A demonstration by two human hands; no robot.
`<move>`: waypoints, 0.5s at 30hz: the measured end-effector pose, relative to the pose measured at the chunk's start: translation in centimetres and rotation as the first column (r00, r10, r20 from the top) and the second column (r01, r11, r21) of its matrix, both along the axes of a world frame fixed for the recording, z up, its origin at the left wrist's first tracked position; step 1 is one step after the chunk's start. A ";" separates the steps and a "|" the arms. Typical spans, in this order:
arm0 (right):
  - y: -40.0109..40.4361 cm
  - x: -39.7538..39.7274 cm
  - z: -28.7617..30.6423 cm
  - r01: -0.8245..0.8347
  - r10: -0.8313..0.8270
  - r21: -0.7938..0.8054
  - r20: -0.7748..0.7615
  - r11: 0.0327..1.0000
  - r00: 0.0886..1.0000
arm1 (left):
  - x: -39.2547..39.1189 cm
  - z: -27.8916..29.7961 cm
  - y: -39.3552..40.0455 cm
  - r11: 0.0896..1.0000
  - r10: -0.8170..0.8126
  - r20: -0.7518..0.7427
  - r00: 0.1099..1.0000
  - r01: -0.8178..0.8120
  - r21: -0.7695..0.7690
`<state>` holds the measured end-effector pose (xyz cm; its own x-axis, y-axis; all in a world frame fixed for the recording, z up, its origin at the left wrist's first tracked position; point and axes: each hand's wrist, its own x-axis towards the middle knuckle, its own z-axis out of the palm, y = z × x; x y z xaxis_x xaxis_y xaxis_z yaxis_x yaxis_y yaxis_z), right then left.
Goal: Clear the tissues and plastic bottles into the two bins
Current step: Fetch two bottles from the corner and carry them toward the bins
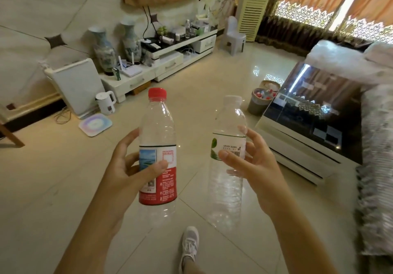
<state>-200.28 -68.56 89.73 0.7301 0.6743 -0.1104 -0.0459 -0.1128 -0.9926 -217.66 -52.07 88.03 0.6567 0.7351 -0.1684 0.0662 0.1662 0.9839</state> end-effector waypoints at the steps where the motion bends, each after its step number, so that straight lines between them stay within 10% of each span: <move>1: 1.4 1.5 -0.2 -0.002 0.002 -0.001 -0.004 1.000 1.000 | 1.5 -0.1 1.3 1.000 0.007 0.000 1.000 -0.007 0.000; 15: 18.4 21.9 1.0 -0.018 0.019 0.035 -0.025 0.999 1.000 | 22.0 0.9 17.5 0.999 0.035 0.005 0.999 -0.035 -0.024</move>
<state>-178.38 -50.16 90.74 0.7150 0.6913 -0.1044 -0.0690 -0.0788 -0.9945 -195.65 -34.54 88.92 0.6319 0.7533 -0.1824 0.0543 0.1918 0.9799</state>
